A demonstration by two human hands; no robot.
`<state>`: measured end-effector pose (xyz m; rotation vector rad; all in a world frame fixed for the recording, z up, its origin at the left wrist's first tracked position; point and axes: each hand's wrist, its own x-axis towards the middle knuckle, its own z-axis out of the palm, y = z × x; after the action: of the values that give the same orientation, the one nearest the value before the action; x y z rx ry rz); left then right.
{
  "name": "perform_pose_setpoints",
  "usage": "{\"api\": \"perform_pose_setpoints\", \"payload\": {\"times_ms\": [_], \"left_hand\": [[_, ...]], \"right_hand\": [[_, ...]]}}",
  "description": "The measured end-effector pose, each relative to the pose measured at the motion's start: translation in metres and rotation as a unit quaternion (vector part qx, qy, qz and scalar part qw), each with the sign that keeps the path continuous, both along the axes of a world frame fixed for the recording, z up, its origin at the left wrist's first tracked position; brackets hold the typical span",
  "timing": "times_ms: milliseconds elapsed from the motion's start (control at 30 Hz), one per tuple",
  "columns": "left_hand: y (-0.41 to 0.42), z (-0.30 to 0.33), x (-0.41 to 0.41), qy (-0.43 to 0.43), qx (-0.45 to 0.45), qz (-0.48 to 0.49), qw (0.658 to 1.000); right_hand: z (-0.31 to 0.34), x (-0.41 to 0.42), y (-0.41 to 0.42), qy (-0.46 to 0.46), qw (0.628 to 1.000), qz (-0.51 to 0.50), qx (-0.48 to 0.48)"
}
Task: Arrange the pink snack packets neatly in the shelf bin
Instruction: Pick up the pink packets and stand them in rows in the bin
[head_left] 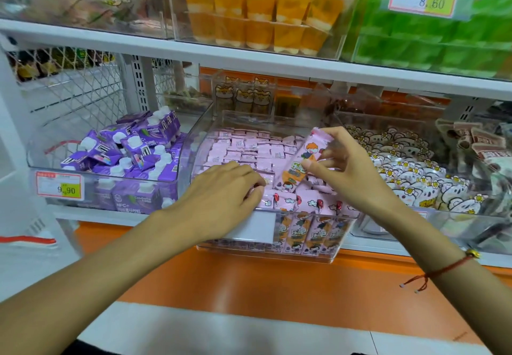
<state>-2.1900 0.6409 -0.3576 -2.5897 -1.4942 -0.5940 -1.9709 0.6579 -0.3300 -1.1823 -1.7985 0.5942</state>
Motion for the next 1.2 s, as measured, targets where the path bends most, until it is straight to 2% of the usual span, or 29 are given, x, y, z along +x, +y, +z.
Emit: {"api": "perform_pose_setpoints", "payload": {"times_ms": [100, 167, 233, 433, 533, 600, 733, 800, 967, 1200], "left_hand": [[0.000, 0.001, -0.001, -0.008, -0.016, 0.000, 1.000], [0.000, 0.002, -0.001, -0.017, -0.028, -0.003, 0.999], [-0.001, 0.002, -0.001, -0.024, -0.032, -0.003, 0.999], [-0.002, 0.002, 0.000, -0.026, -0.035, 0.006, 0.999], [-0.002, 0.001, 0.002, -0.027, -0.032, 0.014, 0.999], [-0.003, 0.001, 0.003, -0.042, -0.024, 0.007, 0.999], [-0.006, 0.000, 0.008, -0.100, -0.006, -0.042, 0.994], [-0.008, -0.003, 0.013, -0.097, -0.032, -0.073, 0.992], [-0.005, -0.010, 0.020, 0.002, -0.039, -0.094, 0.995], [-0.004, -0.007, 0.017, 0.000, -0.038, -0.107, 0.994]], "right_hand": [[-0.002, 0.001, -0.002, -0.053, 0.999, 0.005, -0.008], [-0.007, -0.004, -0.003, -0.121, 0.992, 0.005, 0.031], [-0.012, -0.012, -0.003, -0.203, 0.976, 0.004, 0.077], [-0.025, -0.021, 0.000, -0.358, 0.930, 0.004, 0.082], [-0.020, -0.020, -0.001, -0.362, 0.929, 0.022, 0.074], [-0.011, -0.014, -0.003, -0.312, 0.947, 0.018, 0.067], [0.012, 0.006, 0.001, -0.199, 0.969, -0.079, 0.122], [0.014, 0.007, 0.001, -0.212, 0.967, -0.083, 0.116], [-0.006, -0.002, 0.002, -0.378, 0.924, -0.027, 0.054], [-0.006, -0.001, 0.003, -0.318, 0.946, -0.035, 0.046]]}}
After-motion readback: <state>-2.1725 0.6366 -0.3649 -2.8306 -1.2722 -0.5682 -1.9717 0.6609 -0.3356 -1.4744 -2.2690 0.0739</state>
